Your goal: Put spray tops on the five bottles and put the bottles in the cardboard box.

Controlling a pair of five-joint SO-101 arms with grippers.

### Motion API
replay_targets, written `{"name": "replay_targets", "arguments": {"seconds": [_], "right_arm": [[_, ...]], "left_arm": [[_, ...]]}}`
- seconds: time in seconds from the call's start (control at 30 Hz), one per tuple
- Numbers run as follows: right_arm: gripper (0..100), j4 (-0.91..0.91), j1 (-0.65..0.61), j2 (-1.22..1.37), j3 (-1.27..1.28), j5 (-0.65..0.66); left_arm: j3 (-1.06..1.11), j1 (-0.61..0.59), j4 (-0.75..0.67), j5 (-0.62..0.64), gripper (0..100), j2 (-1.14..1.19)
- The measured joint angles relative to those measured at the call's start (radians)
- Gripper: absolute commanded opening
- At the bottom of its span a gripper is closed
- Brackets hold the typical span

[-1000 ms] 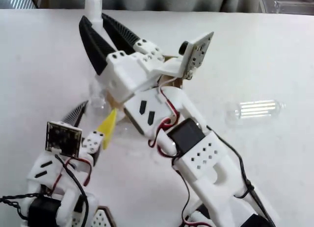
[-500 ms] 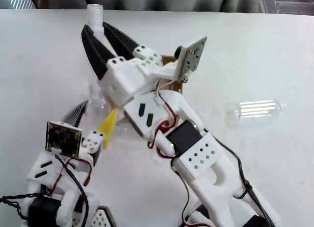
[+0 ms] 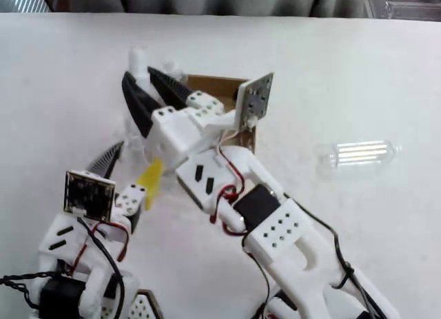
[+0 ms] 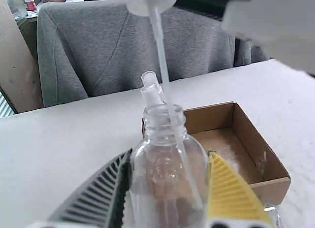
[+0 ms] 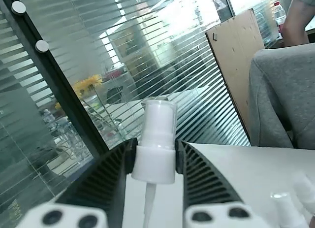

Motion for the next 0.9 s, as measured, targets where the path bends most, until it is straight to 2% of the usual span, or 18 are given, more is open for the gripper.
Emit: {"name": "replay_targets", "arguments": {"seconds": [0.2, 0.37, 0.43, 0.77, 0.9], "right_arm": [[3.4, 0.0, -0.052, -0.028, 0.086, 0.0], [23.6, 0.006, -0.068, -0.074, 0.103, 0.003], [28.4, 0.043, -0.078, -0.114, 0.103, 0.003], [15.1, 0.307, -0.077, -0.351, 0.103, 0.003], [3.8, 0.373, -0.021, -0.465, 0.091, 0.003]], "left_arm": [[0.0, 0.0, 0.0, 0.0, 4, 0.0], [0.0, 0.0, 0.0, 0.0, 4, 0.0], [0.0, 0.0, 0.0, 0.0, 4, 0.0], [0.0, 0.0, 0.0, 0.0, 4, 0.0], [0.0, 0.0, 0.0, 0.0, 4, 0.0]]}}
